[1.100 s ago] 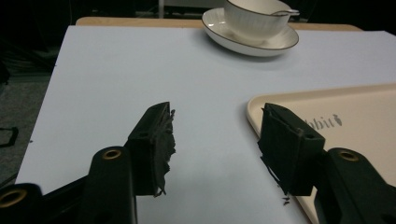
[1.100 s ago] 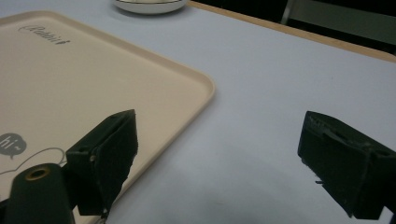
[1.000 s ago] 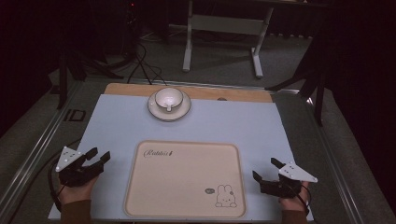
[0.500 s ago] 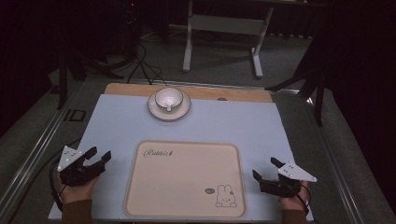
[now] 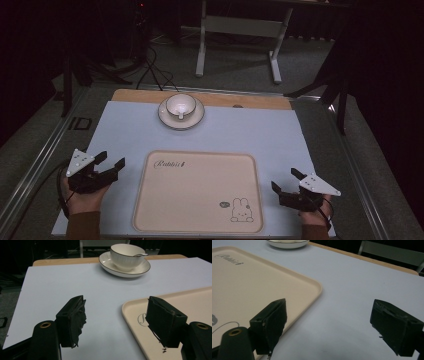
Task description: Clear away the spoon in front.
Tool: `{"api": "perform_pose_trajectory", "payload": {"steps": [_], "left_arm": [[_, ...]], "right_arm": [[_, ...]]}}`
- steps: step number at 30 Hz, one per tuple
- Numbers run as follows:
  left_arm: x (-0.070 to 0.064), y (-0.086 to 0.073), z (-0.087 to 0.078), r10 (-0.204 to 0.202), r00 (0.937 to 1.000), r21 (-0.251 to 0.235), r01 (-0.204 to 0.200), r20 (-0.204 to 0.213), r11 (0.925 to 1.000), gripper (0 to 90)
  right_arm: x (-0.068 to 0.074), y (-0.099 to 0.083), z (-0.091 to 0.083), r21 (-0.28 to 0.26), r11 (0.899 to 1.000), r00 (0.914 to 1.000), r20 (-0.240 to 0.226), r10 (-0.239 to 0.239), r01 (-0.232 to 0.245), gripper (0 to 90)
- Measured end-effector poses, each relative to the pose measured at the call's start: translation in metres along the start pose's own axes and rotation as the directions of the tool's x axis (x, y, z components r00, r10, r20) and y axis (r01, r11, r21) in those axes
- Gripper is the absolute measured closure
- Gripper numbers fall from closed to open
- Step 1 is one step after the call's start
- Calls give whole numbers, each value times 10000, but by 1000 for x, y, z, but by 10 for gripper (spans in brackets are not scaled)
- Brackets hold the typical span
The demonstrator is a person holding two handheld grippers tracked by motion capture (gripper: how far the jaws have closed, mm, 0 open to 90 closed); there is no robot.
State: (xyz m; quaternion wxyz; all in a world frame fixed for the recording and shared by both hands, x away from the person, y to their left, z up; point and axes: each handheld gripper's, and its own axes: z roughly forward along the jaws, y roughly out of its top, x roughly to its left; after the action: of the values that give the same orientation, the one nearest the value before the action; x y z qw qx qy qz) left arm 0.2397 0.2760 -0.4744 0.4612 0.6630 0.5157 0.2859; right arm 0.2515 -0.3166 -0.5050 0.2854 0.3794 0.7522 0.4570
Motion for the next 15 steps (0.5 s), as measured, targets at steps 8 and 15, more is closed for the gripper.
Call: {"api": "perform_pose_trajectory", "payload": {"steps": [8,15], "left_arm": [[-4,9,1,187,9998,-86,-188,-39,9998,323],[-8,16,5,306,9995,-56,-306,17,9995,328]], "right_arm": [[0,0,1,-1,10000,10000,-6,-2,2,136],[0,0,0,-6,10000,10000,4,19,-19,136]]}}
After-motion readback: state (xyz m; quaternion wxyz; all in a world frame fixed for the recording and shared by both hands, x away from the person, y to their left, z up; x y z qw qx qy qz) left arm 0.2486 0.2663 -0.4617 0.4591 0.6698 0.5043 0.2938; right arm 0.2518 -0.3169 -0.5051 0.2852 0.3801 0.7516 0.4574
